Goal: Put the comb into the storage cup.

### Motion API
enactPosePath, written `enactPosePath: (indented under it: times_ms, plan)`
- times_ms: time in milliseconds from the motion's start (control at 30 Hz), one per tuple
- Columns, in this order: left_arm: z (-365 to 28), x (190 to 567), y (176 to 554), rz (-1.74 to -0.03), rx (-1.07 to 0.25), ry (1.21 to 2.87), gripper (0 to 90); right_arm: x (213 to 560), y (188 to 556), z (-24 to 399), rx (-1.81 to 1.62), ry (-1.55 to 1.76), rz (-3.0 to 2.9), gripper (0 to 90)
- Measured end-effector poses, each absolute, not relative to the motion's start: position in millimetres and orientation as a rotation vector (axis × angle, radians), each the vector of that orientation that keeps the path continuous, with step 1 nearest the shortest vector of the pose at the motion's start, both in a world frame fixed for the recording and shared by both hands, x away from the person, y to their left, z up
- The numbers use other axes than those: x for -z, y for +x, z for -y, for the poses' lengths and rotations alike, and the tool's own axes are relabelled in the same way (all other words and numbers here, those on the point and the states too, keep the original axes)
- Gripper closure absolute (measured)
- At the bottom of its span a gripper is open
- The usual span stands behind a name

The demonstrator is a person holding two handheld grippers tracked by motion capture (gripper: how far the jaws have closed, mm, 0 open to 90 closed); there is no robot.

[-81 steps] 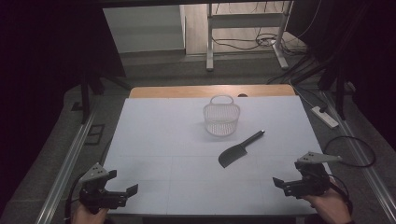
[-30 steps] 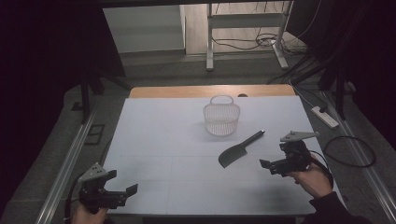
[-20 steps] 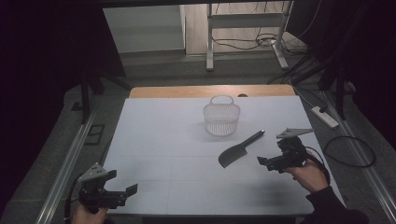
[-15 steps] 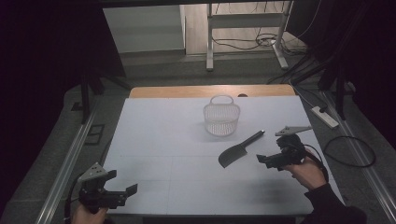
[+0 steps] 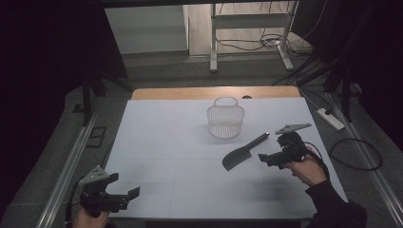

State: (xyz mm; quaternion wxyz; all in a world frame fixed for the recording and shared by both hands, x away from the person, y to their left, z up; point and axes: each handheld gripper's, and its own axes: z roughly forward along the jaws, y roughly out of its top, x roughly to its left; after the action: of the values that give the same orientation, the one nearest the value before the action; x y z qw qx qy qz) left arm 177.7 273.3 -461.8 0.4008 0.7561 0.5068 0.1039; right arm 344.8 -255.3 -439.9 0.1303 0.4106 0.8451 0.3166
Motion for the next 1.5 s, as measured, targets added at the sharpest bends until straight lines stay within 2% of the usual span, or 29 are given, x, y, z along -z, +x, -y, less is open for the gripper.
enactPosePath:
  times_ms: [1500]
  plan:
    - [-274.0, 462.2, 178.1, -1.282, -0.255, 1.908, 0.0, 448.1, 408.5, 229.5, -0.807, 1.255, -2.471, 0.0]
